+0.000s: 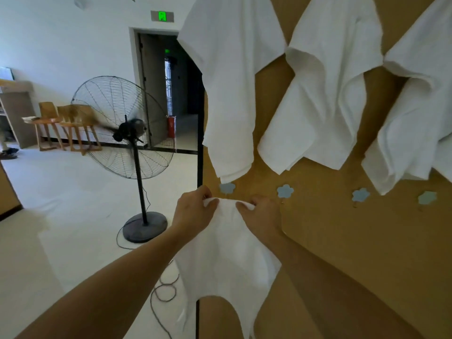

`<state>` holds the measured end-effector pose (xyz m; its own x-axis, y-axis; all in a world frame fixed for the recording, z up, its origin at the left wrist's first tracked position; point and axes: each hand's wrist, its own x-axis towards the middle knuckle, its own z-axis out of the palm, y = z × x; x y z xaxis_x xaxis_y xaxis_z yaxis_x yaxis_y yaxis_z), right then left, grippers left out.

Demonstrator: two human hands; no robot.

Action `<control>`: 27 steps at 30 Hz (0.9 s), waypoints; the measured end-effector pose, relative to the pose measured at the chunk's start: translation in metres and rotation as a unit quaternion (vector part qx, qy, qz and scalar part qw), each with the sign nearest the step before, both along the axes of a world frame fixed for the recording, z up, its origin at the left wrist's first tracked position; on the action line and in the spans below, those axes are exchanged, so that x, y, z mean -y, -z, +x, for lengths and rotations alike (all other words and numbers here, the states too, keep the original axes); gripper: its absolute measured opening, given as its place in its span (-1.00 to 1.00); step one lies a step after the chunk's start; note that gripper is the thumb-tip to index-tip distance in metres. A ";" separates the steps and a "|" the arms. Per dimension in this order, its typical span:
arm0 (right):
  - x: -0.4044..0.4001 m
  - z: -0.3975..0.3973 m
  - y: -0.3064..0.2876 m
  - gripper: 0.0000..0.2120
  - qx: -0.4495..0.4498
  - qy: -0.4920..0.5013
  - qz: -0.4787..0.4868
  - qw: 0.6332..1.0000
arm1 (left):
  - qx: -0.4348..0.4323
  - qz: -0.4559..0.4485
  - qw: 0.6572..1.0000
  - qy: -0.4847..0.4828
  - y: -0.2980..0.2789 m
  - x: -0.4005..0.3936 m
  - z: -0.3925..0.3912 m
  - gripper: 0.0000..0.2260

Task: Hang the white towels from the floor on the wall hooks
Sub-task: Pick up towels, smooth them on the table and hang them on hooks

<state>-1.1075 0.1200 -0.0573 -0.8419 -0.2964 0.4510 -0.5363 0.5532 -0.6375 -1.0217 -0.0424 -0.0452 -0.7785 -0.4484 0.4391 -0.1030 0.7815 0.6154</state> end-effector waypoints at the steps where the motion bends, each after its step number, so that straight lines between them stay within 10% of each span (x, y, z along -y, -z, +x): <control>1: 0.011 -0.013 0.001 -0.63 -0.005 0.006 -0.002 1.000 | -0.004 -0.007 1.000 0.005 0.000 0.009 -0.012 -0.88; 9: 0.058 -0.057 0.055 -0.94 -0.104 0.025 -0.047 0.993 | -0.074 -0.147 0.985 0.057 0.050 0.038 -0.079 -0.80; 19: 0.078 -0.058 0.120 -0.74 -0.122 -0.015 -0.164 0.979 | -0.152 0.014 0.988 -0.030 0.102 0.000 -0.085 -0.78; 27: 0.068 -0.042 0.123 -0.71 -0.212 0.067 -0.045 0.974 | -0.130 -0.083 0.985 -0.076 0.113 0.005 -0.076 -0.78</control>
<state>-1.1497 0.0524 -0.1800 -0.6022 -0.1396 0.7860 -0.6891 0.5881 -0.4235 -1.0976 -0.0473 -0.1578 -0.5596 -0.4573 0.6912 -0.0835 0.8609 0.5019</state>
